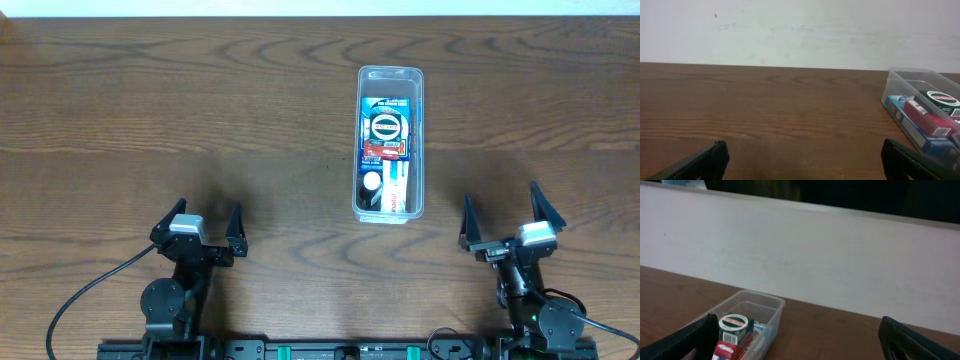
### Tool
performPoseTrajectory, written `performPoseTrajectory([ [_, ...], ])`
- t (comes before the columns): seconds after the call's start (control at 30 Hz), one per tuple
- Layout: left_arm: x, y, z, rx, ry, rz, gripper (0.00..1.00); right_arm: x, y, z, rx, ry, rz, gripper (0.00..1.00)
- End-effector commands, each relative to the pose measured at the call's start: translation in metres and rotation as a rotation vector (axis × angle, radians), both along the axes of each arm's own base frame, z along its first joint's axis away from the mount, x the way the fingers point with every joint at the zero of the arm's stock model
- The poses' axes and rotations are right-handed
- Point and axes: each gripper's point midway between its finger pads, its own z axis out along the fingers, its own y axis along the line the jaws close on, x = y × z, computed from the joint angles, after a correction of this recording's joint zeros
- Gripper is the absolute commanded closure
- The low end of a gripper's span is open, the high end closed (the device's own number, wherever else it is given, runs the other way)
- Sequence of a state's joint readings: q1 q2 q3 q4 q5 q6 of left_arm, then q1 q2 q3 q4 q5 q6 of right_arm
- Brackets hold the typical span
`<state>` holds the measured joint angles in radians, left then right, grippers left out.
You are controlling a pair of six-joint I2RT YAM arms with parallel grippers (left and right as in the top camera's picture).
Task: Pack container
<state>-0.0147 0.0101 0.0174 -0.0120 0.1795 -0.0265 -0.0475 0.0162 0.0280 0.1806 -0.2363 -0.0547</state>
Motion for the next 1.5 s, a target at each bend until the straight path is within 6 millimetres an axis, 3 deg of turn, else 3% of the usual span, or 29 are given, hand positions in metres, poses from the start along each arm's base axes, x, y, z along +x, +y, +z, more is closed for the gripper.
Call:
performPoseTrajectory([
  [0.0,-0.001,0.000,-0.015,-0.005,0.048,-0.001,0.02,0.001,0.001,-0.008,0.015,0.013,0.007,0.01],
  [0.2,-0.001,0.000,-0.015,-0.005,0.048,-0.001,0.02,0.002,0.001,-0.013,-0.004,0.029,0.003,0.01],
  [0.4,-0.001,0.000,-0.015,-0.005,0.048,-0.001,0.02,0.005,0.001,-0.046,0.002,0.165,0.004,0.01],
  [0.6,-0.001,0.000,-0.015,-0.005,0.048,-0.001,0.02,0.005,0.001,-0.065,0.005,0.246,0.004,0.01],
  [1.47,-0.001,0.000,-0.015,-0.005,0.048,-0.001,0.02,0.005,0.001,-0.065,0.005,0.244,0.004,0.01],
])
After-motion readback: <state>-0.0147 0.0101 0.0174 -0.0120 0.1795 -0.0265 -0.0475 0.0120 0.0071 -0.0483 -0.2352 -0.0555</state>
